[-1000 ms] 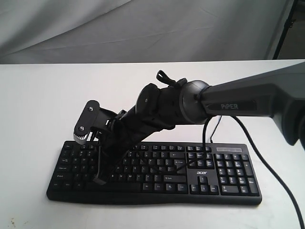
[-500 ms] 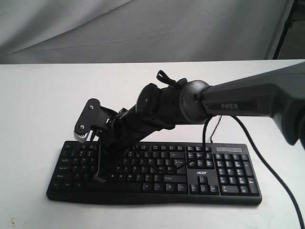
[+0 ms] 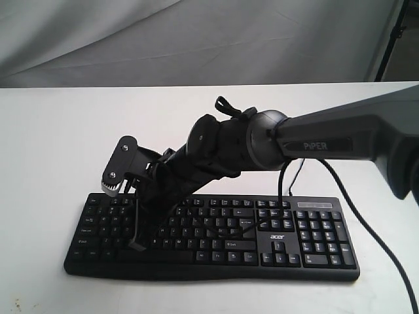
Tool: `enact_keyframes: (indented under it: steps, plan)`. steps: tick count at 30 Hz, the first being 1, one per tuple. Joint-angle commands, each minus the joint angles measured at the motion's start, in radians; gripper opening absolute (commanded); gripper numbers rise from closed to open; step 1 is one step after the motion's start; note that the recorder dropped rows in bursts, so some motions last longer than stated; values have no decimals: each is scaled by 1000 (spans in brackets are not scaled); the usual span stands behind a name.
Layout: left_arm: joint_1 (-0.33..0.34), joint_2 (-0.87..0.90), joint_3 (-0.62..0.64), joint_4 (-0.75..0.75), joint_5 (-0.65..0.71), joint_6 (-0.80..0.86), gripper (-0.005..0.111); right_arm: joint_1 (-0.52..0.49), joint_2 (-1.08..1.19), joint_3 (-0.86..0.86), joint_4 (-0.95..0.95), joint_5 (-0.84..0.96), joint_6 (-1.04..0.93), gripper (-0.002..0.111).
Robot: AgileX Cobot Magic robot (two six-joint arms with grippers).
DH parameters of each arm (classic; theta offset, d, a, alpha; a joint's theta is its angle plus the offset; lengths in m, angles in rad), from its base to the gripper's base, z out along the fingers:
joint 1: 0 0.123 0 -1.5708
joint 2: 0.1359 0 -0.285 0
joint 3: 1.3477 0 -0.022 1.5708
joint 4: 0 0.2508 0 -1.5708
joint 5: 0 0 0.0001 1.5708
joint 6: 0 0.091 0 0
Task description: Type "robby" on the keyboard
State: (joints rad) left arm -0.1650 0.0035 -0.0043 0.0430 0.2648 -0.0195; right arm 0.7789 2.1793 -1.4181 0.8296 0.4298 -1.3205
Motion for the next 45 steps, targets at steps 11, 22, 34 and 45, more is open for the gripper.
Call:
enact_keyframes:
  steps: [11, 22, 34, 45]
  plan:
    - [-6, -3, 4, 5, -5, -3, 0, -1, -8, 2, -5, 26, 1, 0]
    - [-6, -3, 4, 5, -5, -3, 0, -1, 29, 2, 0, 24, 1, 0]
    - [-6, -3, 4, 5, -5, -3, 0, -11, -128, 2, -19, 34, 17, 0]
    - [-6, -3, 4, 5, -5, -3, 0, -142, -194, 144, 37, 76, -132, 0]
